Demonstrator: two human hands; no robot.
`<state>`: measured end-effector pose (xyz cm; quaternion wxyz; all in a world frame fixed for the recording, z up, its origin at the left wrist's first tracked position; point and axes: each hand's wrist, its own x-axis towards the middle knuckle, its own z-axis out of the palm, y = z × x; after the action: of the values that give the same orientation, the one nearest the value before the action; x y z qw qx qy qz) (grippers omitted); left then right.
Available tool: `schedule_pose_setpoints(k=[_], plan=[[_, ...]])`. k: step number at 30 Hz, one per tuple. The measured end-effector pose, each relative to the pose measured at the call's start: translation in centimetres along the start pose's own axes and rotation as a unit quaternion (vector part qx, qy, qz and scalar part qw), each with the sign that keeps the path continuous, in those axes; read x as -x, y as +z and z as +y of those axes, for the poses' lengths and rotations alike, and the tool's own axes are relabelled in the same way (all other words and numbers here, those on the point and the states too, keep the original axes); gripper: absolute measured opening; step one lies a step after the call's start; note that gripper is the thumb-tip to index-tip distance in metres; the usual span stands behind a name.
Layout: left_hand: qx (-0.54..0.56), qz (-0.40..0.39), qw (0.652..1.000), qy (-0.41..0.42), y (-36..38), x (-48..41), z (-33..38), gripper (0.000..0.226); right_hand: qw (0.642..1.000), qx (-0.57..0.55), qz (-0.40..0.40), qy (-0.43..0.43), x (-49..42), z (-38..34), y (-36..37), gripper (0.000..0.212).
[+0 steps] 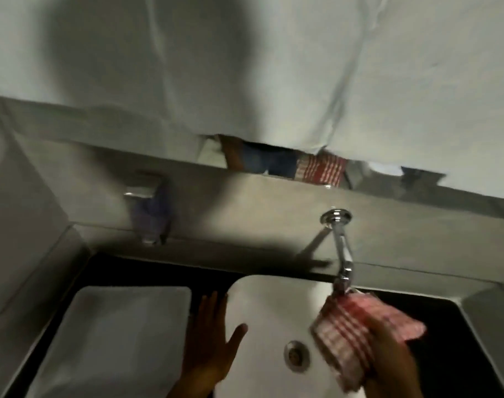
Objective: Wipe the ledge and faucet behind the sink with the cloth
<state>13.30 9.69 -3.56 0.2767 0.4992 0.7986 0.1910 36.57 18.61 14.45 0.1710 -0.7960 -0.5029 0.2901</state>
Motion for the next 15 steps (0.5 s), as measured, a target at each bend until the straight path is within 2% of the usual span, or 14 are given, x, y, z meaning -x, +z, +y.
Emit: schedule_pose_setpoints(k=[1,2,4,5,6,7,10,11,13,14,15], plan=[[-0.051,-0.003,0.998,0.020,1.2,-0.4,0.4,0.094,0.997,-0.067,-0.035,0.003,-0.5,0.7,-2.0,0.039],[-0.083,-0.004,0.996,0.031,2.2,-0.8,0.9,0.096,0.953,-0.294,-0.031,0.058,-2.1,0.6,-4.5,0.030],[-0.098,0.013,0.995,0.033,3.6,-1.0,1.3,0.106,0.903,-0.420,0.081,-0.036,-2.3,-1.1,-6.5,0.023],[-0.089,0.024,0.995,0.029,3.8,-1.1,1.4,0.109,0.886,-0.439,0.130,-0.073,-2.5,-1.5,-6.5,0.022],[-0.081,0.031,0.996,0.035,3.9,-1.4,1.6,0.109,0.890,-0.413,0.167,-0.095,-3.5,-3.0,-6.2,0.021],[-0.078,0.033,0.995,0.047,4.0,-1.7,1.7,0.106,0.910,-0.353,0.180,-0.123,-4.3,-4.9,-5.5,0.025],[-0.083,0.034,0.994,0.066,4.5,-2.5,1.7,0.094,0.980,-0.104,0.099,-0.140,-7.1,-9.3,-1.9,0.032],[-0.083,0.037,0.994,0.065,4.8,-2.6,1.8,0.093,0.987,0.009,0.070,-0.143,-7.3,-10.4,-0.5,0.045],[-0.087,0.056,0.992,0.067,5.3,-2.6,1.8,0.094,0.969,0.202,0.046,-0.136,-7.1,-10.1,2.4,0.086],[-0.087,0.058,0.992,0.065,5.2,-2.6,1.9,0.094,0.964,0.226,0.055,-0.132,-7.4,-10.0,2.7,0.092],[-0.088,0.060,0.992,0.063,5.1,-2.6,2.0,0.094,0.967,0.212,0.060,-0.130,-7.9,-10.1,2.5,0.086]])
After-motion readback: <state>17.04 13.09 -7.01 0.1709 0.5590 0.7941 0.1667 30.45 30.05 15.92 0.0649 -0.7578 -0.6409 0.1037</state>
